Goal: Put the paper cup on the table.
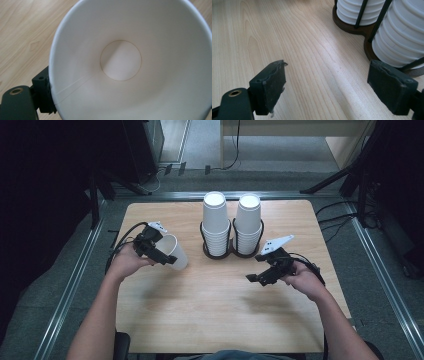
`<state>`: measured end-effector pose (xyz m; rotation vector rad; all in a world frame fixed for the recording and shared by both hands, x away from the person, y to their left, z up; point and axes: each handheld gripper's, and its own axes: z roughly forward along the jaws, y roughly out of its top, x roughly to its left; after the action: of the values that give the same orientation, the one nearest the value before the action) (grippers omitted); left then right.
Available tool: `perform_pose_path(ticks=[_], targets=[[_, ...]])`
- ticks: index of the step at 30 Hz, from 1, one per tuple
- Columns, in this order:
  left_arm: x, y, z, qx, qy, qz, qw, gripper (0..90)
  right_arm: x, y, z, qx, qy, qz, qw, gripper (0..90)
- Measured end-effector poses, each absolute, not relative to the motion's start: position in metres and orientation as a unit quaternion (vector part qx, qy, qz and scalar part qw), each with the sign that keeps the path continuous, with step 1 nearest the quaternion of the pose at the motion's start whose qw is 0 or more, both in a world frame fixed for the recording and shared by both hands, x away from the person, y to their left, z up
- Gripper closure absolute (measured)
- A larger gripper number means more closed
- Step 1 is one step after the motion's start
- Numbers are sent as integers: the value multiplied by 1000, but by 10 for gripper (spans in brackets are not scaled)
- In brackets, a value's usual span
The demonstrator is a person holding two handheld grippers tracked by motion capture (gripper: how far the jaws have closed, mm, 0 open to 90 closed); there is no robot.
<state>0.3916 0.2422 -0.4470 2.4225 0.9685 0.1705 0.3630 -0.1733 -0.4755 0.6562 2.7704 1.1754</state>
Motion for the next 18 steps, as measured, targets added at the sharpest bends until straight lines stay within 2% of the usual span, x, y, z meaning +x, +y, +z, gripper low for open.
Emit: perform_pose_path(ticks=[8,18], targets=[[404,257,-443,886,381,79,251,89,364,-172,-477,213,900,379,30,151],[422,268,-449,883,409,86,212,82,366,-172,-478,213,901,378,30,151]])
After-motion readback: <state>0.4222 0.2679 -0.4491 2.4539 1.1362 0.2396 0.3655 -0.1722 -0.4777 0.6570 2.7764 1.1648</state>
